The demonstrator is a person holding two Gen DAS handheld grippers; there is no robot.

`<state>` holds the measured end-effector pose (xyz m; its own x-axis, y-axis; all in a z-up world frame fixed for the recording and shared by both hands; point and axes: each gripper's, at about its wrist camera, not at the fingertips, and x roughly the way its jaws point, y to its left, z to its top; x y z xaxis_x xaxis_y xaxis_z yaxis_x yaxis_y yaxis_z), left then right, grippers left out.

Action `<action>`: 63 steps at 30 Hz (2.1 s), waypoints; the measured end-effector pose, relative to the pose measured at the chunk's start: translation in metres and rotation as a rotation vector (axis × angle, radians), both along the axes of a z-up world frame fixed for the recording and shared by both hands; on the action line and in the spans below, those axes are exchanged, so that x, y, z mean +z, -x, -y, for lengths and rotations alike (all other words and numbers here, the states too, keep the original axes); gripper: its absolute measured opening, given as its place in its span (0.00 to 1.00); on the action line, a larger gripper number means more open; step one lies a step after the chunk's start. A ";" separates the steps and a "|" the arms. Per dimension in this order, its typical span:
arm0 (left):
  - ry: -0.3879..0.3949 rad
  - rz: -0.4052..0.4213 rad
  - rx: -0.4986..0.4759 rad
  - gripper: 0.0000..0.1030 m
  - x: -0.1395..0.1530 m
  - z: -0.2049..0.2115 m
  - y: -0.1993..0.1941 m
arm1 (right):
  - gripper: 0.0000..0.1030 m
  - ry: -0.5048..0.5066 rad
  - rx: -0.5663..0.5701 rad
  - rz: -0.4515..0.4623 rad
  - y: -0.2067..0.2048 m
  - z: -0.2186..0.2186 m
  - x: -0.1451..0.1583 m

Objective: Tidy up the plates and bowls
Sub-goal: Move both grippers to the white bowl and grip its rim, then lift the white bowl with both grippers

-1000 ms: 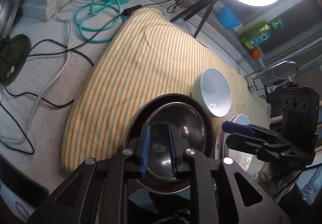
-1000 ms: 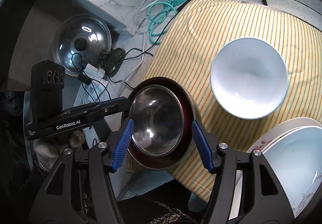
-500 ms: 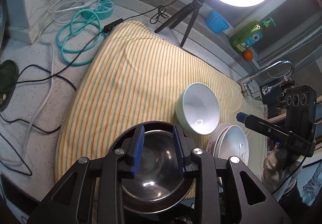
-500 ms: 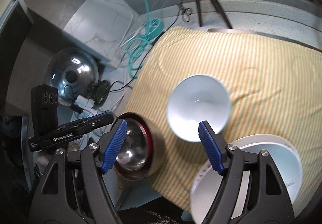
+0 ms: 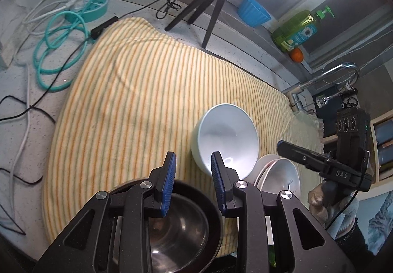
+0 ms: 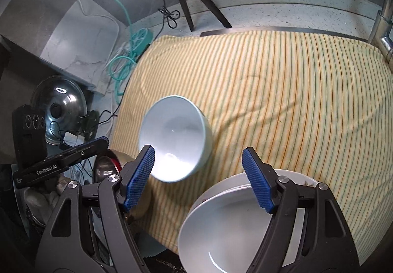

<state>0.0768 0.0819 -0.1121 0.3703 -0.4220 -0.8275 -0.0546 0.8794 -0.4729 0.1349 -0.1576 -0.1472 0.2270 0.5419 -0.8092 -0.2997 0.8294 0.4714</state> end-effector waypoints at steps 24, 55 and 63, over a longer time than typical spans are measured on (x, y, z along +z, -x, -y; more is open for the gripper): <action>-0.054 -0.079 -0.096 0.22 -0.033 0.036 -0.037 | 0.39 -0.022 0.038 -0.116 -0.013 -0.012 -0.034; -0.021 0.044 -0.048 0.19 0.016 0.016 -0.006 | 0.19 -0.068 0.107 -0.028 0.012 -0.025 0.021; -0.011 0.066 -0.006 0.19 0.027 -0.002 0.017 | 0.19 -0.096 0.157 0.000 0.032 -0.041 0.041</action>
